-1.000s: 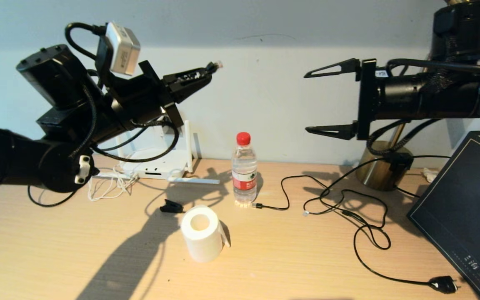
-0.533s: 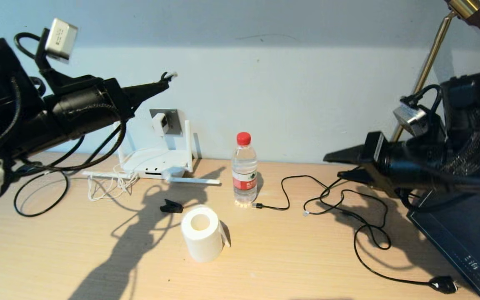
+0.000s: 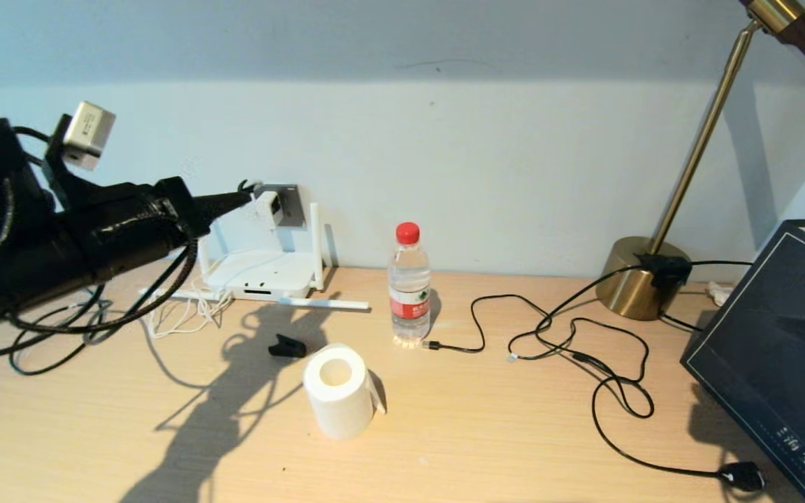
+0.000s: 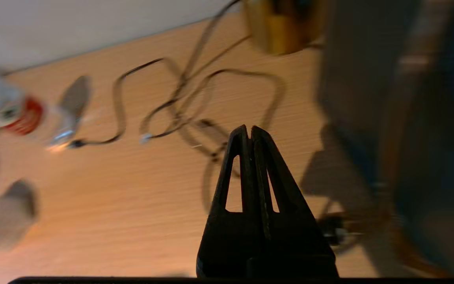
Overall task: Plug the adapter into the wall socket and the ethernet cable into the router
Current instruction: Align cable and router interface
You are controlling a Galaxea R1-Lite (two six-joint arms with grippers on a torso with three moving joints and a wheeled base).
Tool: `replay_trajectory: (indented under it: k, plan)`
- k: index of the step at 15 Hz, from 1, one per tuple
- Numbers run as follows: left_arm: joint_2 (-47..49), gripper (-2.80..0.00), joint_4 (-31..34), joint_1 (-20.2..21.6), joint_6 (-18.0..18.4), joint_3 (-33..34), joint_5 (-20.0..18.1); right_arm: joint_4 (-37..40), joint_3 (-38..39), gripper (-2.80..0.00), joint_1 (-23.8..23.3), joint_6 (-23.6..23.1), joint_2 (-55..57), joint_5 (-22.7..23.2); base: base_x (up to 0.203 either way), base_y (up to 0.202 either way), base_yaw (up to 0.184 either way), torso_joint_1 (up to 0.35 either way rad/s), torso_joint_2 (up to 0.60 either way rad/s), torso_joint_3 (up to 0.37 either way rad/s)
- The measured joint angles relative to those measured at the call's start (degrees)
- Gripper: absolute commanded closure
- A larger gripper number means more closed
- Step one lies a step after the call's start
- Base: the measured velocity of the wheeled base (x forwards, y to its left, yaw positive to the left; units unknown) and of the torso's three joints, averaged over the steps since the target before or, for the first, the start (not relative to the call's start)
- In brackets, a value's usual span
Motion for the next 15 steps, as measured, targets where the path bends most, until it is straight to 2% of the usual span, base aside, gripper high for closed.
replay_trajectory:
  k: [2,3,5,8,10,12,14,15]
  plan:
    - [2.0,0.0,-0.2,0.1,3.3,0.4,5.9,0.7,4.5,0.0,-9.8,-6.6,-7.4,-1.4,0.0,0.0,0.0,0.0,0.0,0.0]
    - [2.5,0.0,-0.4,0.2,3.7,0.8,7.7,0.8,6.2,0.0,-13.1,-9.9,-11.0,-1.6,0.0,0.0,0.0,0.0,0.0,0.0]
    - [2.9,0.0,-0.4,-0.6,4.3,1.7,8.0,0.9,9.3,0.0,-17.3,-15.8,-18.7,0.5,0.0,0.0,0.0,0.0,0.0,0.0]
    - [3.2,0.0,-0.4,-1.9,6.4,1.2,8.1,1.4,14.6,0.0,-19.3,-23.8,-28.8,9.4,0.0,0.0,0.0,0.0,0.0,0.0]
    - [3.4,0.0,-0.5,-2.8,9.2,0.8,9.0,1.7,20.2,0.0,-19.8,-29.4,-33.7,13.0,0.0,0.0,0.0,0.0,0.0,0.0]
    - [3.2,0.0,-0.7,-3.3,10.3,2.0,9.7,1.8,26.2,0.0,-19.9,-31.5,-37.2,17.4,0.0,0.0,0.0,0.0,0.0,0.0]
    - [3.6,0.0,-0.9,-4.3,10.3,2.1,12.1,1.8,32.8,0.0,-19.9,-32.9,-40.6,22.6,0.0,0.0,0.0,0.0,0.0,0.0]
    - [3.8,0.0,-0.8,-5.5,10.3,2.0,13.5,1.7,35.7,0.0,-19.9,-33.8,-42.2,23.3,0.0,0.0,0.0,0.0,0.0,0.0]
